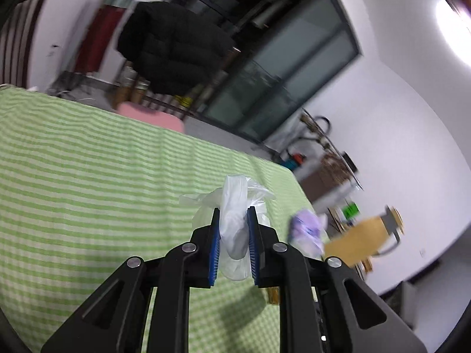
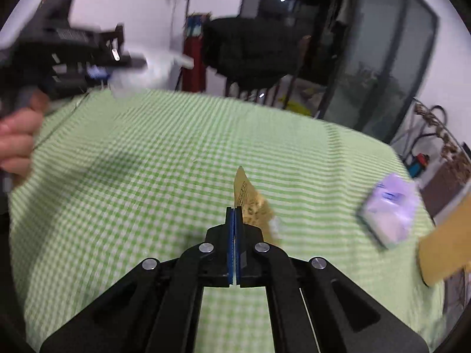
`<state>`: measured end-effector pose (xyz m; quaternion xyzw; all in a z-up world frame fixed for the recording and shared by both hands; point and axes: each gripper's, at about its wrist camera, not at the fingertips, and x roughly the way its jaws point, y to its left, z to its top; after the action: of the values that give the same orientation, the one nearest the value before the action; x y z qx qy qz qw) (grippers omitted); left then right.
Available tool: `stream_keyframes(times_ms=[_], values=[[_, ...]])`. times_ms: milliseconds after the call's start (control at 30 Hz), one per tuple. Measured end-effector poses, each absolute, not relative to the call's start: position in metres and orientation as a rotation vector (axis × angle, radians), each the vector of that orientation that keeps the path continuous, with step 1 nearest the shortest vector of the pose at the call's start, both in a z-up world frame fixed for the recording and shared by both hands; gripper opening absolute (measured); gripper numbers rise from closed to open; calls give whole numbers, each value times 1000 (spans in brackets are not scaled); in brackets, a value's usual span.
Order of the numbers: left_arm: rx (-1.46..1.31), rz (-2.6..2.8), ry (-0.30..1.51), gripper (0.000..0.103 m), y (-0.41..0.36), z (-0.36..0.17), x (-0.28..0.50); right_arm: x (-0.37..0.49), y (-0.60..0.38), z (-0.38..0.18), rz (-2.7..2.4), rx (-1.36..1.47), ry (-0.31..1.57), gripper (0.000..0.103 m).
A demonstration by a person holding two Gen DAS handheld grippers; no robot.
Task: Collect trash
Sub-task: 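Grasp the clear plastic glove with the left gripper while the right gripper grasps the gold wrapper, then carry the glove and gold wrapper to the trash bag and open both grippers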
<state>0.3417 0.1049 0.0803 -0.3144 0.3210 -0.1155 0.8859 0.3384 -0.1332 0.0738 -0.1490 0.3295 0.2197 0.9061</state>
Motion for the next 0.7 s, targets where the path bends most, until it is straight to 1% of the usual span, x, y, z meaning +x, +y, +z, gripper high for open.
stream_keyframes(times_ms=[200, 333, 533, 700], values=[[-567, -393, 671, 14, 42, 96, 339, 281, -225, 119, 312, -201, 593, 0], [-535, -467, 658, 14, 11, 110, 328, 235, -287, 133, 201, -130, 550, 0], [-494, -572, 639, 14, -42, 129, 303, 142, -401, 134, 1, -27, 536, 0], [-419, -676, 679, 14, -104, 132, 275, 63, -493, 110, -192, 11, 589, 1]])
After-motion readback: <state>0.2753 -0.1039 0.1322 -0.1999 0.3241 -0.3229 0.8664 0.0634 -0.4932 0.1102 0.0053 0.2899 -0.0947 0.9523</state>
